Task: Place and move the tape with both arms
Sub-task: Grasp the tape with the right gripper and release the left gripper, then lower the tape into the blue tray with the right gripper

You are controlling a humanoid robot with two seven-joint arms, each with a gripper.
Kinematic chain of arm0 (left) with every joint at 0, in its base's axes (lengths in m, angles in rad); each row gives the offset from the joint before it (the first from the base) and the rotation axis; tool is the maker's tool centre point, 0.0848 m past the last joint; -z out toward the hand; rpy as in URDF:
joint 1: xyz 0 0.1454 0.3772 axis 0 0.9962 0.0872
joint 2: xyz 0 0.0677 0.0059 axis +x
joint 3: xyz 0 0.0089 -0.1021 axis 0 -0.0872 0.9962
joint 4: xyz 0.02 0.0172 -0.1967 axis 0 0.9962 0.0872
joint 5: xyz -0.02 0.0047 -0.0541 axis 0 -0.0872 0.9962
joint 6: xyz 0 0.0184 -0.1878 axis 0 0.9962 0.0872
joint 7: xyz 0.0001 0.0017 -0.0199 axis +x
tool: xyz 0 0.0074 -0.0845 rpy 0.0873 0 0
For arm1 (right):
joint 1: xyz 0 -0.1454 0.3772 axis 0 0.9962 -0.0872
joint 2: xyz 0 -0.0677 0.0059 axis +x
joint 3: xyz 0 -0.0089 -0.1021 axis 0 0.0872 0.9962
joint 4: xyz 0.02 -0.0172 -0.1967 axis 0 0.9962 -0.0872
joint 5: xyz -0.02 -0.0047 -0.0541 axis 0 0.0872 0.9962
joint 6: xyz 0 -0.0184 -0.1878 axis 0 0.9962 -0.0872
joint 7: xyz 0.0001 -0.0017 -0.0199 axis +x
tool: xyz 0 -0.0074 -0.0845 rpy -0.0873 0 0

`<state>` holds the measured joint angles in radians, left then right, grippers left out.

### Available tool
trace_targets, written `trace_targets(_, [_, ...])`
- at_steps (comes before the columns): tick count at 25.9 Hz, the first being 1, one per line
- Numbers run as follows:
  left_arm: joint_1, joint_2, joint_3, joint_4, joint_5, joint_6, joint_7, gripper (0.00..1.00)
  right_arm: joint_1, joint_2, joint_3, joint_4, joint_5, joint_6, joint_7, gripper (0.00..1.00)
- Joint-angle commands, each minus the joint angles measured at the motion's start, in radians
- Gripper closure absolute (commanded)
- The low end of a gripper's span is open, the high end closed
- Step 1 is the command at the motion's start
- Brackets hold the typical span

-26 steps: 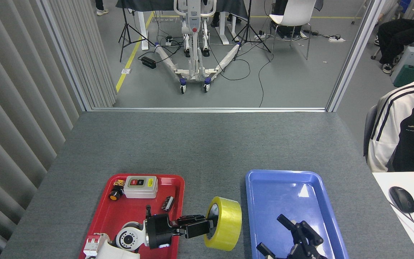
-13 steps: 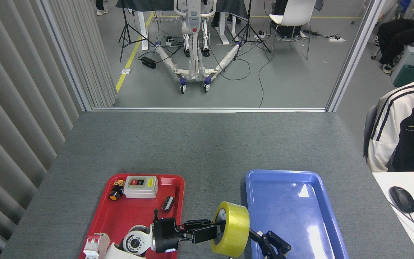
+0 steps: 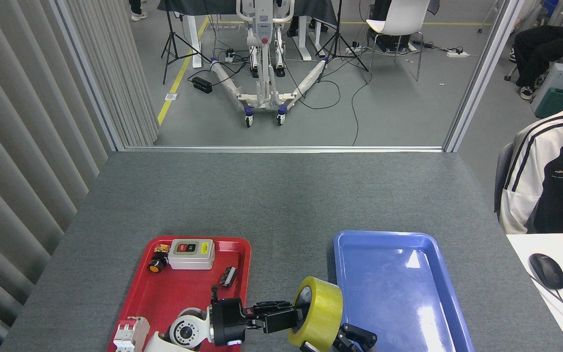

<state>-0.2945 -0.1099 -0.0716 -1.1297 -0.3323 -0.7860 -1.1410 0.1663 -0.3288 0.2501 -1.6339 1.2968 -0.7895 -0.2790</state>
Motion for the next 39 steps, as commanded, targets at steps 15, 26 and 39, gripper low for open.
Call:
trace_targets(15, [0.057, 0.187, 0.181, -0.007, 0.131, 0.001, 0.194, 0.00, -0.048, -0.049, -0.098, -0.007, 0.007, 0.004, 0.058, 1.00])
trace_targets(26, [0.178, 0.279, 0.184, -0.044, 0.108, 0.001, 0.534, 0.01, -0.208, -0.096, -0.167, -0.027, -0.007, 0.265, 0.767, 1.00])
trace_targets(39, [0.284, 0.295, 0.228, -0.413, -0.553, 0.330, 0.859, 0.01, -0.370, -0.078, -0.032, 0.065, -0.007, 0.727, 1.402, 0.92])
